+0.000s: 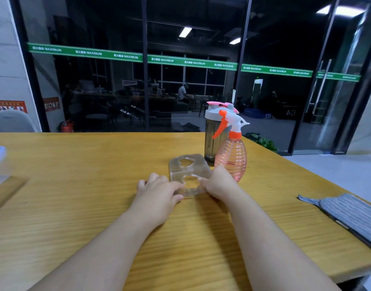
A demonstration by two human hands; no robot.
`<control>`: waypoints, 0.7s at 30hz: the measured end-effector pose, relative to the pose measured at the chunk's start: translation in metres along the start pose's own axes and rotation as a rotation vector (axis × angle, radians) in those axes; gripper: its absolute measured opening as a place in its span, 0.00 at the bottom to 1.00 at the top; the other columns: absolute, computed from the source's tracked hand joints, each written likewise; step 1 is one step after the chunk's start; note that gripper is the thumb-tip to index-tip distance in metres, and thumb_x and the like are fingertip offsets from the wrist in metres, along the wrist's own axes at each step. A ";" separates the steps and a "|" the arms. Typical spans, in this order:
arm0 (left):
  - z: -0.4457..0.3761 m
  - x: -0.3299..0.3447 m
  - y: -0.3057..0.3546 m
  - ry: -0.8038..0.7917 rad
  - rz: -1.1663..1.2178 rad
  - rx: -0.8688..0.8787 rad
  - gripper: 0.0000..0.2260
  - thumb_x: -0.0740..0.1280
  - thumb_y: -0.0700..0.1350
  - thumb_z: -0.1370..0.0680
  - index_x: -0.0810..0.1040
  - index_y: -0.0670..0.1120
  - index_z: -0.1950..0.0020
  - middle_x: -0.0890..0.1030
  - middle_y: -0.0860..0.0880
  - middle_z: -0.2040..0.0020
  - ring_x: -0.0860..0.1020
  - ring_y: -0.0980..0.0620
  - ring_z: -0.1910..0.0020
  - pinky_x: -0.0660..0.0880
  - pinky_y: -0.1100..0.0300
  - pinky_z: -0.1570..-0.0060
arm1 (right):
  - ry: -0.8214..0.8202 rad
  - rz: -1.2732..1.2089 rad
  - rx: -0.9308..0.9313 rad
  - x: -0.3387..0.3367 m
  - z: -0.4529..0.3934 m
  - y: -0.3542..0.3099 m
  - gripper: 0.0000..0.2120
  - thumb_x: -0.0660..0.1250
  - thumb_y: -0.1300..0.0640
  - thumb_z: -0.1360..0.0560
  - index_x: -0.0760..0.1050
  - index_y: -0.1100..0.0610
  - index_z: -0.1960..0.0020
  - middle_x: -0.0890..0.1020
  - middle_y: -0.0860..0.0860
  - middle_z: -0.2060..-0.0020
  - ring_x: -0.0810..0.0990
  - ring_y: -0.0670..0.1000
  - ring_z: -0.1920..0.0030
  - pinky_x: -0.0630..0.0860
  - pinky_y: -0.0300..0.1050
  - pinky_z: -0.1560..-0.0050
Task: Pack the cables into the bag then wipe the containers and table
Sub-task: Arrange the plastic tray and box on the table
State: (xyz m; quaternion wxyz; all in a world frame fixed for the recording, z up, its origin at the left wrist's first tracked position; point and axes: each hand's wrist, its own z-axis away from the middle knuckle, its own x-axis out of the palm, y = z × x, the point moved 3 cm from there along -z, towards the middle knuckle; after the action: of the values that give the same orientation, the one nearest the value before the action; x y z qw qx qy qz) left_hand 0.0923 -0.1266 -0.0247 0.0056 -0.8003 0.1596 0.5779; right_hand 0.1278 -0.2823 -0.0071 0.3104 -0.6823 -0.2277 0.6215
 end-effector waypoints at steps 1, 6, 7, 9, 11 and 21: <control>0.000 0.000 0.001 0.008 -0.013 0.002 0.14 0.56 0.55 0.20 0.69 0.63 0.35 0.73 0.54 0.45 0.63 0.51 0.39 0.58 0.53 0.43 | 0.013 0.003 0.014 0.000 -0.001 0.001 0.29 0.68 0.47 0.25 0.64 0.65 0.35 0.76 0.58 0.43 0.77 0.57 0.44 0.74 0.47 0.50; -0.005 -0.001 0.004 0.072 -0.125 -0.010 0.10 0.59 0.54 0.21 0.77 0.57 0.43 0.77 0.55 0.49 0.67 0.51 0.41 0.55 0.52 0.44 | -0.058 0.120 -0.033 0.003 -0.003 0.004 0.36 0.72 0.39 0.33 0.71 0.63 0.37 0.76 0.58 0.44 0.76 0.57 0.43 0.72 0.47 0.52; -0.005 -0.001 0.004 0.075 -0.138 -0.014 0.10 0.59 0.54 0.21 0.77 0.57 0.43 0.78 0.55 0.49 0.68 0.51 0.42 0.55 0.53 0.44 | -0.076 0.168 -0.056 0.004 -0.004 0.005 0.33 0.73 0.39 0.34 0.73 0.62 0.40 0.77 0.57 0.45 0.75 0.58 0.43 0.72 0.47 0.50; -0.007 -0.002 0.005 0.082 -0.155 -0.013 0.10 0.60 0.55 0.21 0.79 0.57 0.45 0.79 0.55 0.50 0.68 0.52 0.43 0.56 0.53 0.43 | -0.106 0.231 -0.093 0.003 -0.004 0.005 0.27 0.73 0.40 0.33 0.77 0.61 0.46 0.80 0.56 0.49 0.76 0.58 0.45 0.74 0.47 0.49; -0.008 -0.003 0.006 0.088 -0.161 -0.012 0.10 0.60 0.55 0.22 0.79 0.57 0.46 0.80 0.54 0.52 0.68 0.52 0.43 0.55 0.53 0.43 | -0.145 0.252 -0.107 0.003 -0.003 0.005 0.23 0.72 0.40 0.32 0.78 0.60 0.52 0.80 0.54 0.54 0.76 0.57 0.47 0.74 0.47 0.51; -0.007 -0.005 0.008 0.132 -0.155 -0.040 0.09 0.62 0.54 0.22 0.81 0.55 0.49 0.81 0.54 0.54 0.70 0.52 0.45 0.54 0.54 0.42 | -0.142 0.354 -0.093 0.006 0.005 0.000 0.34 0.70 0.38 0.30 0.67 0.56 0.32 0.76 0.53 0.38 0.65 0.57 0.34 0.65 0.48 0.39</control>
State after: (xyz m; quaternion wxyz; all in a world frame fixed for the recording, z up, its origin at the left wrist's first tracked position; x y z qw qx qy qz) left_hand 0.0954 -0.1340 -0.0160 0.0238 -0.8467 0.0858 0.5246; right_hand 0.1236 -0.2770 -0.0118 0.1478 -0.6798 -0.1540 0.7017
